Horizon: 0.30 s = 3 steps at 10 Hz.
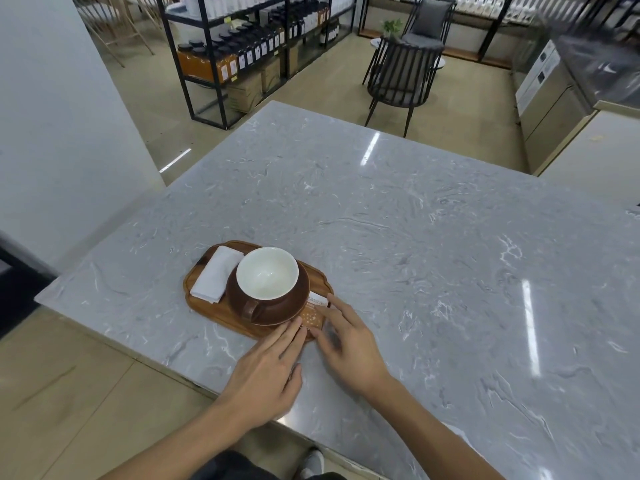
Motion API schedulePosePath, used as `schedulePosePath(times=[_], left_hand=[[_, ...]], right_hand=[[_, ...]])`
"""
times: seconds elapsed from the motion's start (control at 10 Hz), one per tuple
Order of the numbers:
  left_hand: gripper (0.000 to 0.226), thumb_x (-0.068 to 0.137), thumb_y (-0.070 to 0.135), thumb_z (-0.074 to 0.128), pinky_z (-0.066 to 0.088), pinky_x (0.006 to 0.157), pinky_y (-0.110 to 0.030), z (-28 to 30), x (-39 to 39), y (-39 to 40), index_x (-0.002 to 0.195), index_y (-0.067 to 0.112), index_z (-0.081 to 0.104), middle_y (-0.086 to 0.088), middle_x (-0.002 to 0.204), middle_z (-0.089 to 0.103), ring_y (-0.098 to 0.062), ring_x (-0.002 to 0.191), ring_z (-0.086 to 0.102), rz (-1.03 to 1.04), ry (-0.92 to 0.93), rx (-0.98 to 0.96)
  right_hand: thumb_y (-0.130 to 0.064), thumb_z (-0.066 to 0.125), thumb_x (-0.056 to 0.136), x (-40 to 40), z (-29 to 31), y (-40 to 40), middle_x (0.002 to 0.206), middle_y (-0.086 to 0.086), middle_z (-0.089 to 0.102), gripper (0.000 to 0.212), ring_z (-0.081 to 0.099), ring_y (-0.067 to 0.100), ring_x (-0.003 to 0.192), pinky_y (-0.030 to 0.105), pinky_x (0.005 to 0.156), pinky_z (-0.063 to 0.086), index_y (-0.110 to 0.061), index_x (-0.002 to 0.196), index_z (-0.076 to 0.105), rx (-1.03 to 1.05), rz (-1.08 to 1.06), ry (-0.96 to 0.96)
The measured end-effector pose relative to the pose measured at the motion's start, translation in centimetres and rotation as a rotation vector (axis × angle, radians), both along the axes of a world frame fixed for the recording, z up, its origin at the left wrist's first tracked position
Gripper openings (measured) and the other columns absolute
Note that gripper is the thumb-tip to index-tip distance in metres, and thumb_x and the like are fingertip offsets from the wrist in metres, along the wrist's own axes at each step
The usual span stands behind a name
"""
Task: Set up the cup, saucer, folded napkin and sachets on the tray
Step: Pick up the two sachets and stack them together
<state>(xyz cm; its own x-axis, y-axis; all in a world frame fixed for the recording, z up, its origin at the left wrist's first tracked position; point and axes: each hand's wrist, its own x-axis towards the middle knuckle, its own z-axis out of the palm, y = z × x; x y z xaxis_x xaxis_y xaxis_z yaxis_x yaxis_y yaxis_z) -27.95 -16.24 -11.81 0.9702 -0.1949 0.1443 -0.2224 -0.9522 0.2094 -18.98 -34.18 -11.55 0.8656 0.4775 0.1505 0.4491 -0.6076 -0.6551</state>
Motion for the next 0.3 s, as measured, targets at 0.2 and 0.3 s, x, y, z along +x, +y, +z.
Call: schedulePosePath(times=[0.2,0.3], left_hand=[[0.049,0.093,0.028,0.049,0.056,0.097,-0.027,3.2,0.7,-0.2,0.139,0.015,0.058,0.001,0.141,0.06,-0.013,0.124,0.059,-0.082,-0.064,-0.144],[0.045,0.092,0.024,0.054,0.056,0.097,-0.031,5.8,2.0,0.1,0.135,0.015,0.063,0.001,0.137,0.064,-0.016,0.125,0.057,-0.099,-0.165,-0.155]], right_hand=[[-0.038,0.057,0.098,0.3,2.4,-1.7,0.142,-0.008,0.056,0.034,0.054,0.014,0.125,0.031,0.099,0.052,-0.031,0.131,0.062,-0.066,-0.051,-0.116],[-0.039,0.062,0.096,1.1,4.6,-1.9,0.136,-0.004,0.062,0.034,0.057,0.015,0.123,0.035,0.098,0.053,-0.027,0.127,0.066,-0.033,-0.11,-0.239]])
